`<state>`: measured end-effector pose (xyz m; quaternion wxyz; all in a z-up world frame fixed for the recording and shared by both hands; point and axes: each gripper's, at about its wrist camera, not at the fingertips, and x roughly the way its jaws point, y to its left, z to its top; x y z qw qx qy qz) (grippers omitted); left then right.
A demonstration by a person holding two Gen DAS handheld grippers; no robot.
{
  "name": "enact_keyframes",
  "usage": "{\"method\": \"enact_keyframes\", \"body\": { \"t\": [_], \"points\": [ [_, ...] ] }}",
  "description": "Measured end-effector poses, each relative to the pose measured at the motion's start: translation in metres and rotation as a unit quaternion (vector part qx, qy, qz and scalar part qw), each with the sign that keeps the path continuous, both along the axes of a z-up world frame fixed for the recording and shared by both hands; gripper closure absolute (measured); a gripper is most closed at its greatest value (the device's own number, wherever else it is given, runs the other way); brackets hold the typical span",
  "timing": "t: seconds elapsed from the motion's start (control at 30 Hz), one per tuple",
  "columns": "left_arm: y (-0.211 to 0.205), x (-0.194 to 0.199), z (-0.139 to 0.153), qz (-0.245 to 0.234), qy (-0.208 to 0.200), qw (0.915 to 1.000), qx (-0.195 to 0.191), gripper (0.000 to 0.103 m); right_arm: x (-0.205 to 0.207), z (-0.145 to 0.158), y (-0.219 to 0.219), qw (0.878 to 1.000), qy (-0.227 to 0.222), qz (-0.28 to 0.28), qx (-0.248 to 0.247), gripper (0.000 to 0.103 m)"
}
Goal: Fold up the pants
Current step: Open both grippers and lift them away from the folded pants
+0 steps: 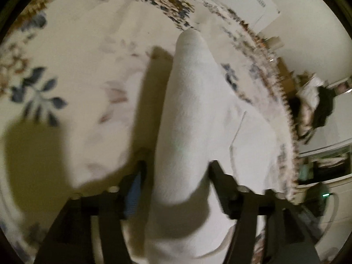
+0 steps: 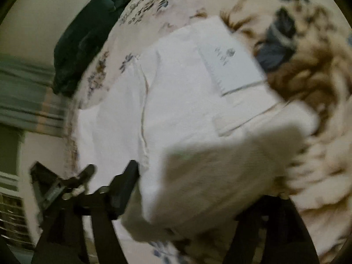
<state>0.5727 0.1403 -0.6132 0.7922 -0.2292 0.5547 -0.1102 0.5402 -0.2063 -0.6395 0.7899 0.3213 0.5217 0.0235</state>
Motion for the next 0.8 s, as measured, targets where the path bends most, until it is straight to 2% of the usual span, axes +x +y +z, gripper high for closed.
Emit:
{"method": "enact_keyframes", "body": {
  "t": [0.03,0.07,0.13,0.2,0.27,0.37,0.57,0.8],
  "points": [
    [-0.001,-0.002,0.002,0.002,0.003,0.9997,0.022,0.027,0.000,0.003,0.002,1.000,0.006,0.006,-0.020,0.025],
    [-0.004,-0.004,0.005,0.004,0.006,0.9990,0.044,0.023,0.000,0.004,0.004,0.999,0.013,0.011,-0.037,0.023],
    [-0.007,-0.012,0.012,0.004,0.006,0.9965,0.083,0.023,-0.003,0.010,0.008,0.997,0.021,0.019,-0.066,0.016],
    [-0.014,-0.020,0.022,0.003,0.004,0.9926,0.121,0.022,-0.011,0.021,0.014,0.991,0.029,0.024,-0.126,0.002],
    [-0.024,-0.027,0.033,-0.007,0.001,0.9880,0.154,0.013,-0.018,0.037,0.020,0.985,0.022,0.027,-0.171,0.002],
    [-0.043,-0.043,0.057,-0.023,-0.013,0.9798,0.198,0.013,-0.028,0.062,0.026,0.972,0.016,0.025,-0.232,0.001],
    [-0.067,-0.064,0.103,-0.016,-0.038,0.9738,0.224,0.013,-0.049,0.122,0.019,0.960,0.000,0.014,-0.280,0.000],
    [-0.088,-0.108,0.192,0.005,-0.073,0.9735,0.217,0.013,-0.099,0.209,0.020,0.952,-0.034,0.029,-0.304,0.000]
  ]
}}
